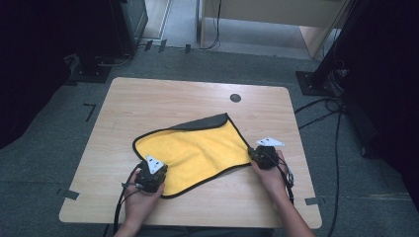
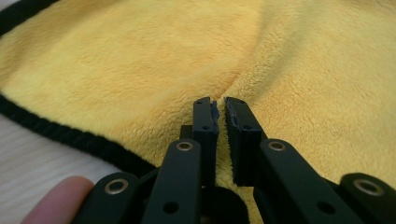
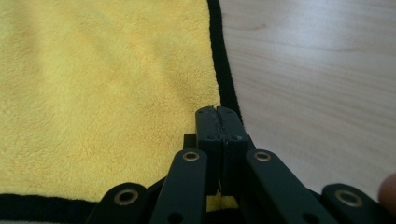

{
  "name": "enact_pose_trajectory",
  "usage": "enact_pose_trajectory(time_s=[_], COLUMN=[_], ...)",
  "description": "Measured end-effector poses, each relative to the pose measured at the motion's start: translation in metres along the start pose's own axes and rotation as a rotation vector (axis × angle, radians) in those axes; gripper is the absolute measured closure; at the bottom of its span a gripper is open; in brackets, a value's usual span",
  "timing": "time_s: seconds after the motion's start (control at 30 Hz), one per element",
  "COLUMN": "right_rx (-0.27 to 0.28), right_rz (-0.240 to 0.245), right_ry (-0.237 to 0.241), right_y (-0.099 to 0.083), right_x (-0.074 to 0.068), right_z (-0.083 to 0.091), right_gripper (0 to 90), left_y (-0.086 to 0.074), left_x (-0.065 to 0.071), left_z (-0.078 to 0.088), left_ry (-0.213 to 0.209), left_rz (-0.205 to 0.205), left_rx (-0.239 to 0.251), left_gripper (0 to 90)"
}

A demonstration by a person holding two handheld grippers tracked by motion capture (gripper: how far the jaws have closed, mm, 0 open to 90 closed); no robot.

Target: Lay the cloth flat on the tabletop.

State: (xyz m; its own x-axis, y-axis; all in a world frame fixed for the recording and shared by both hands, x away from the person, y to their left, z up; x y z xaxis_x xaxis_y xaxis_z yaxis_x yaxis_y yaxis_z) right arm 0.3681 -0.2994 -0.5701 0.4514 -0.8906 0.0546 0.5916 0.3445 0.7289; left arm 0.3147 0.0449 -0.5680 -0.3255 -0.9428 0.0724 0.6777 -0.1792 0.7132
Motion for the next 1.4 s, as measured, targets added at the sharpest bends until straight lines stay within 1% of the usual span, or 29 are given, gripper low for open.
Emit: enact_pose_trajectory(time_s=[0.07, 0.1, 0.17, 0.23, 0.3, 0.33, 0.4, 0.47, 0.53, 0.57, 0.6, 0.63, 0.67, 0.7, 0.73, 0.8, 0.87, 0.9, 0.93, 0.97, 1.0, 1.03, 1.07, 1.13, 1.2, 1.3, 1.33, 1.37, 1.4], right_rx=[-0.008, -0.012, -0.013, -0.015, -0.019, -0.018, -0.022, -0.026, -0.037, -0.037, -0.009, 0.027, 0.054, 0.078, 0.105, 0.131, 0.117, 0.101, 0.082, 0.074, 0.056, 0.028, 0.018, 0.021, 0.035, 0.069, 0.095, 0.105, 0.107], right_rz=[-0.003, -0.007, -0.022, -0.022, -0.004, 0.010, 0.033, 0.053, 0.065, 0.058, 0.049, 0.045, 0.038, 0.027, 0.030, 0.050, 0.085, 0.082, 0.072, 0.047, 0.041, 0.045, 0.035, -0.006, -0.014, -0.088, -0.116, -0.132, -0.148], right_ry=[0.011, 0.019, 0.050, 0.076, 0.097, 0.111, 0.136, 0.170, 0.184, 0.200, 0.217, 0.222, 0.216, 0.208, 0.195, 0.164, 0.124, 0.104, 0.104, 0.118, 0.124, 0.114, 0.113, 0.127, 0.118, 0.051, 0.023, 0.001, -0.049], right_y=[-0.006, -0.008, -0.016, -0.021, -0.027, -0.030, -0.035, -0.040, -0.042, -0.041, -0.036, -0.029, -0.021, -0.012, -0.001, 0.018, 0.032, 0.036, 0.039, 0.041, 0.042, 0.041, 0.041, 0.044, 0.053, 0.072, 0.081, 0.086, 0.091], right_x=[-0.005, -0.008, -0.019, -0.032, -0.049, -0.061, -0.077, -0.093, -0.098, -0.099, -0.098, -0.094, -0.090, -0.085, -0.081, -0.074, -0.067, -0.063, -0.060, -0.059, -0.058, -0.056, -0.056, -0.055, -0.049, -0.030, -0.018, -0.010, 0.004], right_z=[0.007, 0.010, 0.019, 0.026, 0.034, 0.039, 0.045, 0.052, 0.055, 0.056, 0.057, 0.058, 0.059, 0.059, 0.058, 0.049, 0.030, 0.019, 0.008, -0.002, -0.012, -0.021, -0.027, -0.041, -0.050, -0.062, -0.067, -0.070, -0.074], right_gripper=[89.4, 89.5, 89.5, 89.7, 89.8, 89.8, 89.9, 89.9, 89.1, 86.3, 81.9, 78.7, 77.2, 75.8, 74.6, 71.7, 70.0, 71.3, 72.6, 73.8, 76.0, 77.5, 78.7, 80.2, 78.7, 76.7, 75.1, 74.3, 73.1], left_y=[0.002, 0.004, 0.007, 0.010, 0.013, 0.014, 0.015, 0.015, 0.013, 0.012, 0.010, 0.008, 0.008, 0.010, 0.011, 0.015, 0.017, 0.017, 0.015, 0.013, 0.011, 0.010, 0.008, 0.004, 0.001, -0.002, -0.003, -0.004, -0.004], left_x=[-0.012, -0.020, -0.032, -0.043, -0.052, -0.056, -0.063, -0.067, -0.067, -0.067, -0.066, -0.067, -0.067, -0.067, -0.068, -0.072, -0.074, -0.074, -0.073, -0.073, -0.073, -0.073, -0.073, -0.071, -0.069, -0.066, -0.065, -0.065, -0.065], left_z=[-0.001, -0.002, -0.004, -0.005, -0.007, -0.007, -0.008, -0.007, -0.005, -0.003, -0.001, 0.002, 0.004, 0.005, 0.006, 0.007, 0.006, 0.005, 0.005, 0.004, 0.004, 0.004, 0.004, 0.005, 0.006, 0.009, 0.009, 0.009, 0.009], left_ry=[0.018, 0.018, 0.015, 0.023, 0.042, 0.047, 0.052, 0.038, 0.028, 0.015, -0.002, -0.023, -0.063, -0.109, -0.127, -0.137, -0.125, -0.120, -0.118, -0.113, -0.110, -0.109, -0.108, -0.115, -0.108, -0.080, -0.075, -0.076, -0.083], left_rz=[-0.008, -0.005, 0.015, 0.024, 0.030, 0.038, 0.048, 0.061, 0.030, 0.019, 0.014, 0.030, 0.058, 0.091, 0.108, 0.156, 0.168, 0.159, 0.150, 0.143, 0.136, 0.138, 0.133, 0.119, 0.081, 0.023, 0.016, 0.013, 0.020], left_rx=[0.004, 0.002, 0.000, -0.002, 0.002, 0.007, 0.006, 0.006, 0.000, -0.008, -0.010, -0.013, -0.012, 0.004, 0.007, 0.032, 0.037, 0.036, 0.025, 0.023, 0.019, 0.015, 0.010, 0.010, 0.012, 0.014, 0.017, 0.016, 0.018], left_gripper=[84.2, 84.3, 84.5, 84.7, 84.9, 84.9, 84.8, 84.6, 84.4, 84.1, 82.5, 79.7, 76.3, 71.7, 69.1, 68.2, 68.4, 68.6, 68.9, 69.0, 68.9, 68.7, 68.4, 66.9, 64.8, 60.7, 60.1, 59.8, 59.1])
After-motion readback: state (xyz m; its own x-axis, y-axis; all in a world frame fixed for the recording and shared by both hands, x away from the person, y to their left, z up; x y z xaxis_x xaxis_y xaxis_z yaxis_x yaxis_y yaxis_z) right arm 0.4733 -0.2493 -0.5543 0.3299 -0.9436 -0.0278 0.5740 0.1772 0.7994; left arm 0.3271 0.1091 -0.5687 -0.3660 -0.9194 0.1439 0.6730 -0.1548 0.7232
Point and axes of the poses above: each handheld gripper's, and its own axes: z roughly backward along the jaws, y roughly out of its top, x roughly to its right, the point moved 8 cm from there along -z, roughly forward along the jaws, and after that the axes turned 10 degrees about z, right-handed, at the moved point
